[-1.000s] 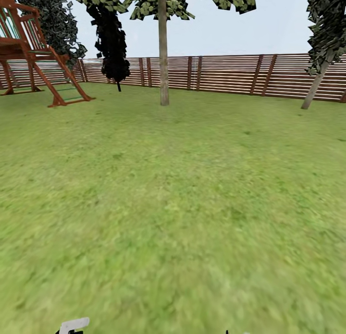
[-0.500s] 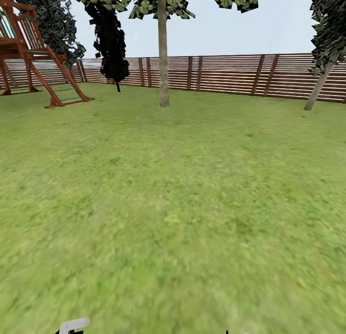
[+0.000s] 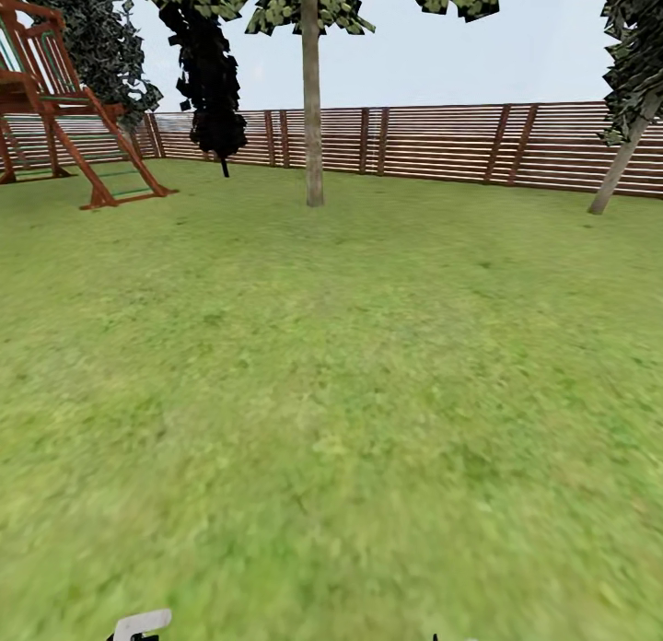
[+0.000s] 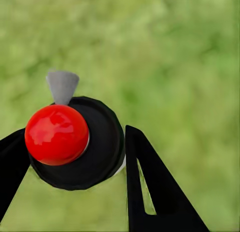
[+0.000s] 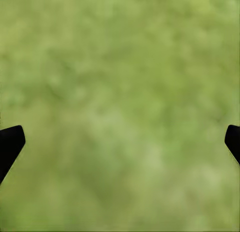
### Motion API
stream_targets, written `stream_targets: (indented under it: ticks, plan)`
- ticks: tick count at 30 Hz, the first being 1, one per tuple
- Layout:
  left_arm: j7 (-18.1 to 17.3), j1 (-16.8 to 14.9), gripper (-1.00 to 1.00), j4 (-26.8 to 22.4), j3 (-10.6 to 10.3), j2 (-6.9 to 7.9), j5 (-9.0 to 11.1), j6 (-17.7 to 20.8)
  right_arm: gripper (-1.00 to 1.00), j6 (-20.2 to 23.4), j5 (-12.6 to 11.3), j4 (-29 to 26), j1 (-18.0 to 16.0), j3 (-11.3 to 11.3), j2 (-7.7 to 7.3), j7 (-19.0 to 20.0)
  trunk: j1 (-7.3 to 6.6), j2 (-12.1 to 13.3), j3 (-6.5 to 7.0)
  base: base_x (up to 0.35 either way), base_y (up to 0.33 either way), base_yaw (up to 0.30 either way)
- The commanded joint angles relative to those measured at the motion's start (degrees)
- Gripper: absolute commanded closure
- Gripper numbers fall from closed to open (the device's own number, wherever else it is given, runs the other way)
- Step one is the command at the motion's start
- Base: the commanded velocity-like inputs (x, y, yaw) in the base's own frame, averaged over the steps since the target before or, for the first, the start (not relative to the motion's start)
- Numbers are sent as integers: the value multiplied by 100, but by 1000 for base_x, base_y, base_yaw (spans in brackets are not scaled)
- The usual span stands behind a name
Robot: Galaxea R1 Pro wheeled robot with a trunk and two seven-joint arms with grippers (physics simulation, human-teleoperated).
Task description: In the garden, pick up the pesticide atomizer on the floor and spray pesticide onto both trees until each tree trunk is fully covered.
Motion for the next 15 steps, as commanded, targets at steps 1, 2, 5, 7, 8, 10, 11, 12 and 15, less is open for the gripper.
stream_targets:
  ticks: [1, 2, 5, 7, 8, 10, 11, 12, 15]
  plan:
    - [-1, 0, 100, 0, 1, 0, 1, -1, -100, 0, 0, 0, 0, 0, 0, 0, 0, 0, 0, 339, 0, 0]
    - [-1, 0, 100, 0, 1, 0, 1, -1, -100, 0, 0, 0, 0, 0, 0, 0, 0, 0, 0, 339, 0, 0]
    - [0, 0, 100, 0, 1, 0, 1, -1, -100, 0, 0, 0, 0, 0, 0, 0, 0, 0, 0, 339, 0, 0]
    - [-2, 0, 100, 0, 1, 0, 1, -1, -100, 0, 0, 0, 0, 0, 0, 0, 0, 0, 0, 339, 0, 0]
    - [-1, 0, 100, 0, 1, 0, 1, -1, -100, 0, 0, 0, 0, 0, 0, 0, 0, 0, 0, 339, 0, 0]
    - [0, 0, 100, 0, 1, 0, 1, -4, -100, 0, 0, 0, 0, 0, 0, 0, 0, 0, 0, 339, 0, 0]
    - [-1, 0, 100, 0, 1, 0, 1, -2, -100, 0, 0, 0, 0, 0, 0, 0, 0, 0, 0, 339, 0, 0]
    - [-3, 0, 100, 0, 1, 0, 1, -2, -100, 0, 0, 0, 0, 0, 0, 0, 0, 0, 0, 339, 0, 0]
    - [-1, 0, 100, 0, 1, 0, 1, -7, -100, 0, 0, 0, 0, 0, 0, 0, 0, 0, 0, 339, 0, 0]
